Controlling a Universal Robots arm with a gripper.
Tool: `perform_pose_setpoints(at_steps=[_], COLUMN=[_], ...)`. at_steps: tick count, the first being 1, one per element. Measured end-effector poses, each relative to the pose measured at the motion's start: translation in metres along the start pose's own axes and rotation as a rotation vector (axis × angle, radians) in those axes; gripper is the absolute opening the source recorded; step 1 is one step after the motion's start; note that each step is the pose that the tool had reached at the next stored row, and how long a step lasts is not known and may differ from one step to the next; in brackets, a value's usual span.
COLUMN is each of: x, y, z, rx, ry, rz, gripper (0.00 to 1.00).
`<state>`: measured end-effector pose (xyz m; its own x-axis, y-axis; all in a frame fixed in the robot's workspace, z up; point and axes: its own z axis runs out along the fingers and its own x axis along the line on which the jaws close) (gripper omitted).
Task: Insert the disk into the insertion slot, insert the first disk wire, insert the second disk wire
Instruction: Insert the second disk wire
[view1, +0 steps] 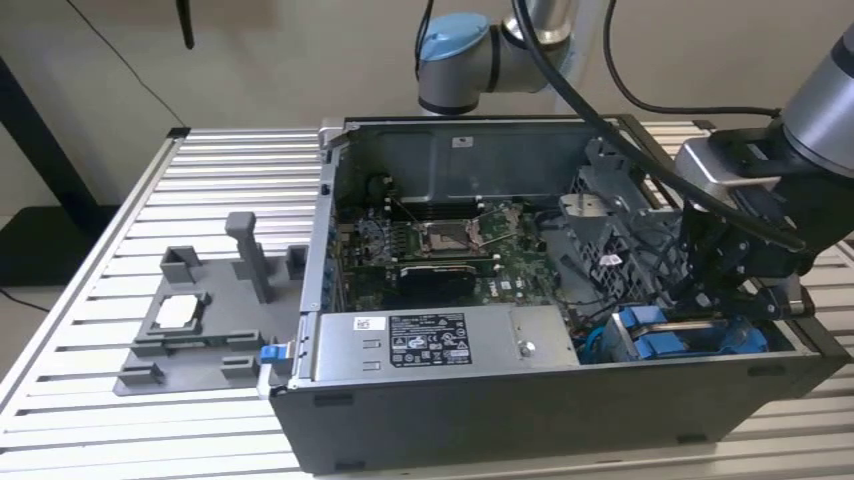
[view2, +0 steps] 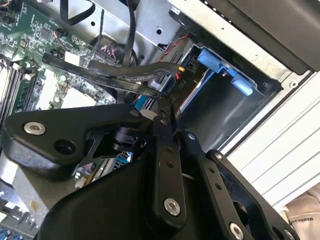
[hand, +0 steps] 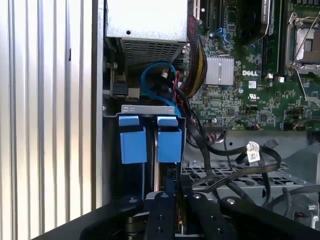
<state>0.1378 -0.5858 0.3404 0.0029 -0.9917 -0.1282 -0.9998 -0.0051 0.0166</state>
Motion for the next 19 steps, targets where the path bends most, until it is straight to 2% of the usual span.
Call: perform_pose_setpoints(at_steps=[7,8,9,10,19], x=[0.0004,0.0004,0.0004,0.0004,-0.0008], y=[0.0000,-0.0001,0.0000,0.0000,0.0001], z=[0.0032,0.0032,0.0033,0.0029,-0.0068], rx=[-0.0055,-0.0067,-0.0074,-0.0082,-0.0107], ry=[0.0013,0.0012,0.0010,0.0011,0.0009], rz=[0.026,0.028,0.030,0.031,0.037], gripper=[0.16,0.18,0.24,0.24,0.24])
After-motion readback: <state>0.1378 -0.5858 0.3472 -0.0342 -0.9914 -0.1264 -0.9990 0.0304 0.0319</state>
